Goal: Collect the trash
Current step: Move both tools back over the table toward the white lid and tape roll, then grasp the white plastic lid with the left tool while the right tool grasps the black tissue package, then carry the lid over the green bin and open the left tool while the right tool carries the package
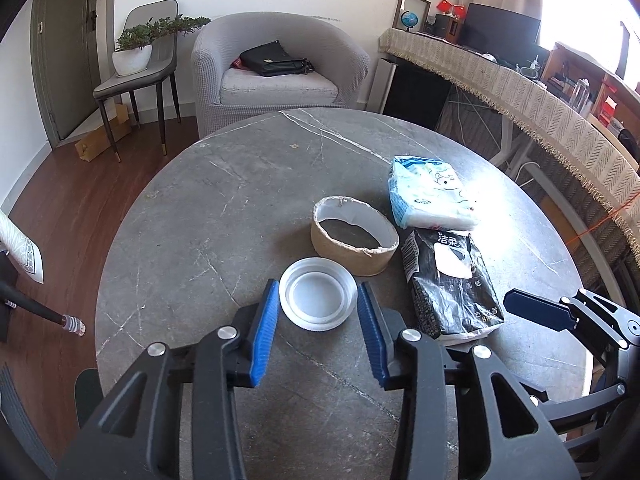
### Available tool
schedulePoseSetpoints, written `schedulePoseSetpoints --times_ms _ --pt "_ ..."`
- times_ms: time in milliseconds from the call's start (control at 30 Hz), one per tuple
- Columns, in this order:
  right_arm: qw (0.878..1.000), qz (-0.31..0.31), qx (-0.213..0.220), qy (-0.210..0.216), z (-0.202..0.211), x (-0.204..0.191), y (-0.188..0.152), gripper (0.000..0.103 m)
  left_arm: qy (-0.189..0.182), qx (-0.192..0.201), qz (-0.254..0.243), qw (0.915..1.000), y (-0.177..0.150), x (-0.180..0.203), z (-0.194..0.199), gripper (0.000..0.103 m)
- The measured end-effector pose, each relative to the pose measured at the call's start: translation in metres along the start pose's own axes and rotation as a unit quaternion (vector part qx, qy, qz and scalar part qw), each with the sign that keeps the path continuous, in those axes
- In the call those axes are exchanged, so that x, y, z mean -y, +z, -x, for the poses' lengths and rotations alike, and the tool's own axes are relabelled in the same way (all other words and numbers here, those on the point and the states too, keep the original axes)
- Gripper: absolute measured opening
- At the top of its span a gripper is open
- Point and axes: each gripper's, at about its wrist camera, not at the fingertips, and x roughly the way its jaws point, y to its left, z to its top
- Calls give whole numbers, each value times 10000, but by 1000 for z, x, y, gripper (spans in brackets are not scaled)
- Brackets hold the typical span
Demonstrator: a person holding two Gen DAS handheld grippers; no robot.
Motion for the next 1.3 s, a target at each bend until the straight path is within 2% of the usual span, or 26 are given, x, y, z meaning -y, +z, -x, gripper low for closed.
schedulePoseSetpoints --times_ms 500,833,1000,1133,1300 --pt "9996 -253 -56 -114 -16 -15 9 70 -124 260 384 9988 0 -26 30 42" --pt "9984 -334 -114 -432 -24 -11 20 70 -68 295 346 9989 -6 -49 50 42" --pt "9981 -473 -115 -386 -28 -9 24 70 10 298 384 9988 -10 -67 60 42" --pt "9986 -266 -146 -423 -25 -14 23 58 62 283 409 9987 -14 -79 64 42" --pt "9988 -485 -93 -31 -16 -11 16 52 110 285 393 9988 -17 -88 69 42"
